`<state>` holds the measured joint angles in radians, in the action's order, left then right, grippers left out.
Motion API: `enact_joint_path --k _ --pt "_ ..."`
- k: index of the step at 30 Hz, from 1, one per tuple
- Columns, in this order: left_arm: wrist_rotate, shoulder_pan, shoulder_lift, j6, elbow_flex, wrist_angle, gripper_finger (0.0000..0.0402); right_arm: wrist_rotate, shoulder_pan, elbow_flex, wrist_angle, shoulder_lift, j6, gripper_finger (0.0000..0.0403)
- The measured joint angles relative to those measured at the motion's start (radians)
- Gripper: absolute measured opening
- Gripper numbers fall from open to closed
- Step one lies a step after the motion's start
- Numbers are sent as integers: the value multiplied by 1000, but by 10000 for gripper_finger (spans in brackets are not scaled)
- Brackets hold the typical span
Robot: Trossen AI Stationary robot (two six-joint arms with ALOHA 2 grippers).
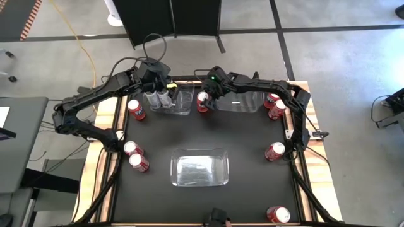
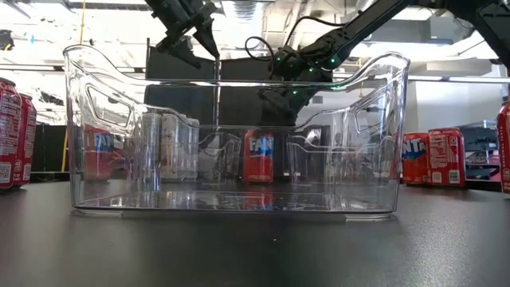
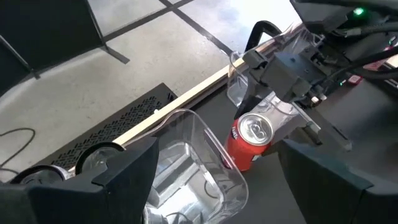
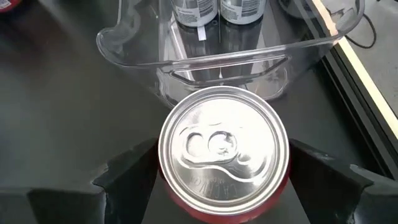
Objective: Sort soda cans
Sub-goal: Put the top center red soda can into the top right transparent bin
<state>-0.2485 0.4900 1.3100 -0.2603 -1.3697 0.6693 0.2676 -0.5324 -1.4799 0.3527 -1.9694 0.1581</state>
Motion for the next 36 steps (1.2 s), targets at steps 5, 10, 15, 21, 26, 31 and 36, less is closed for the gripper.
enact_joint_path --k 5,10,15,21,26,31,36 --pt "0 0 0 -2 0 -5 328 0 -2 0 -2 0 0 326" --pt "-1 0 0 7 0 -5 328 0 -6 0 4 4 -1 279" --pt "-2 0 0 12 0 -5 328 -2 -7 2 52 42 -26 278" --pt "-1 0 0 12 0 -5 328 -6 -31 -61 118 146 -29 278" --pt "-1 0 0 11 0 -1 328 -34 -97 -76 136 221 -20 278" --pt "0 -5 0 -1 0 50 328 -44 -212 -70 228 255 -19 278" --pt "0 -5 1 -45 0 92 328 -33 -276 -4 300 257 -3 278"
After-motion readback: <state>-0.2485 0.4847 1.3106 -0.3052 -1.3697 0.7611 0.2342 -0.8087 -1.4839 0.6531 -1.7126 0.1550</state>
